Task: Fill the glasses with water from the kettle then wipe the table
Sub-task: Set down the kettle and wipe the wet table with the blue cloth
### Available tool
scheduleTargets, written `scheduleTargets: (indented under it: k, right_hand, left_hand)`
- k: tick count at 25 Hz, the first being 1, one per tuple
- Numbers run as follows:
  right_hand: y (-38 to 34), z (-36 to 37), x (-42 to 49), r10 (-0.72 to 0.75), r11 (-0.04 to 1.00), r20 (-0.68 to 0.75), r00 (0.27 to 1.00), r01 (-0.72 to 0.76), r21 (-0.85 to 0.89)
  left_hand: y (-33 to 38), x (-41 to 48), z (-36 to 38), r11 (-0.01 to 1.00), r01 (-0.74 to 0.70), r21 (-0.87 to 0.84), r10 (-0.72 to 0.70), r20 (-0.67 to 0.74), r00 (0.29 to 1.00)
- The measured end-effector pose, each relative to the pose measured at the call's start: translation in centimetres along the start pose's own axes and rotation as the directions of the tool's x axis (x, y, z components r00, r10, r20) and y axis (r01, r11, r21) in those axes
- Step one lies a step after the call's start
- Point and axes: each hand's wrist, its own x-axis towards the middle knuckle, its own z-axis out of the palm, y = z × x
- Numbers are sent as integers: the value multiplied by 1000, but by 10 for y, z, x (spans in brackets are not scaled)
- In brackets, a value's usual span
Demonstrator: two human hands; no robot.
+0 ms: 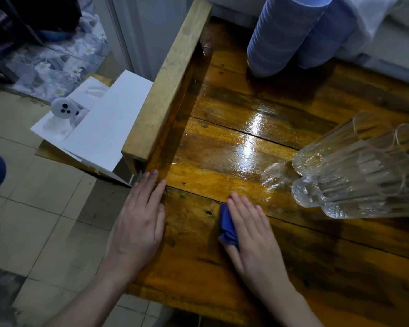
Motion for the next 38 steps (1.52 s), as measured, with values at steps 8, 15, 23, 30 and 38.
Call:
scheduleTargets:
  k: [8, 15, 23, 30, 38]
  right_hand:
    - [3, -6, 153, 308, 946, -195, 931, -279, 163]
    - [-52, 2, 151, 31, 993, -201, 979, -8, 116]
    - [3, 4, -59, 62, 998, 12, 998, -62, 3]
    - [4, -4, -9, 413, 910, -97, 906, -406, 83]
    - [-104, 12, 20, 27, 995, -59, 998, -21, 101]
  left_hand:
    - [-1, -2, -1, 1000, 12, 0, -12, -10, 1000]
    - [-1, -3, 1, 1000, 19, 13, -18, -12, 1000]
    - [-1, -3, 0, 1000, 22, -3, -22, 1, 1000]
    - [2, -5, -2, 1000, 12, 1, -12, -17, 1000]
    - [-2, -4, 2, 998, -43, 41, 45, -45, 998]
